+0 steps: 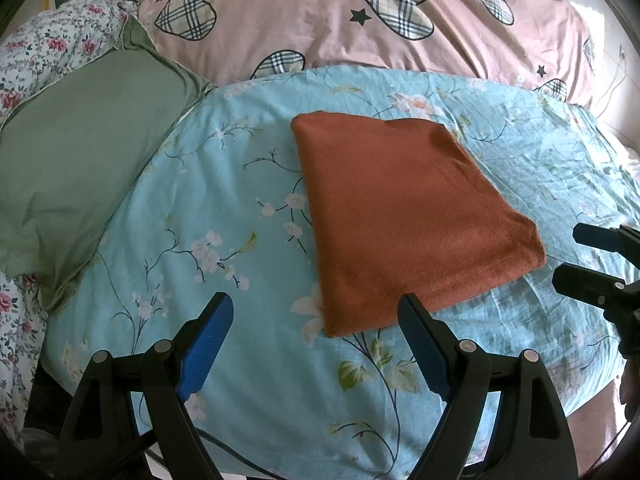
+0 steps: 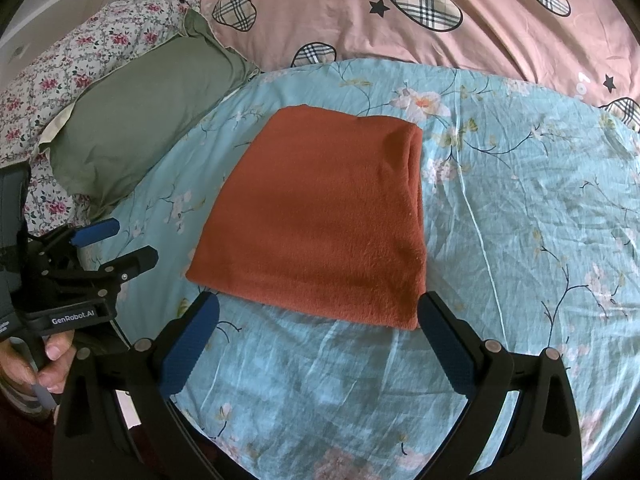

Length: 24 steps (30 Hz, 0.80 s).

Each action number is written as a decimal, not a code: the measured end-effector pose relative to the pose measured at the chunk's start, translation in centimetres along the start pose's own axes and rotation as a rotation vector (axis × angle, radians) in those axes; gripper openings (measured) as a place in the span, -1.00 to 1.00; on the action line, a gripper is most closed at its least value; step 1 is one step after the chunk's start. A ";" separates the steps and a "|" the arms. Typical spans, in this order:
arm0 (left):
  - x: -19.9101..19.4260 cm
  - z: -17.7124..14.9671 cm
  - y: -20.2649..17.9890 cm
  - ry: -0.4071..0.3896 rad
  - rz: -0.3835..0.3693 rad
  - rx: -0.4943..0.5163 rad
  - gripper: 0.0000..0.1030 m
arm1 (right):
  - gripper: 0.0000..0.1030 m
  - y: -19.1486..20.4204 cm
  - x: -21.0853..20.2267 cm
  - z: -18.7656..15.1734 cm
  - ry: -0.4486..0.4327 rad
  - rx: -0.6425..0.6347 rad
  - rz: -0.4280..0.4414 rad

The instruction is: Fold small clothes

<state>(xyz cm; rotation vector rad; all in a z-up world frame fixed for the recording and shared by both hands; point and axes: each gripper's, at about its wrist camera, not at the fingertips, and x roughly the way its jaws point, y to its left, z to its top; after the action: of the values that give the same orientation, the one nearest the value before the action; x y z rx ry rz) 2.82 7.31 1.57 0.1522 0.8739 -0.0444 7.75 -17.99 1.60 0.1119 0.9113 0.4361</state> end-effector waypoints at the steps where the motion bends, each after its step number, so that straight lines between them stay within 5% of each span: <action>1: 0.0 0.0 0.1 0.000 -0.001 0.000 0.65 | 0.93 0.0 -0.1 0.0 -0.001 0.001 0.000; 24: 0.4 0.6 0.0 0.003 -0.009 0.007 0.65 | 0.93 -0.5 -0.1 0.7 -0.009 0.016 -0.002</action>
<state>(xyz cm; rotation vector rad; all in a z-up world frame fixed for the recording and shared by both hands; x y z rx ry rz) 3.55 7.24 1.63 0.1550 0.8773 -0.0552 8.37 -18.41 1.98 0.1274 0.9065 0.4265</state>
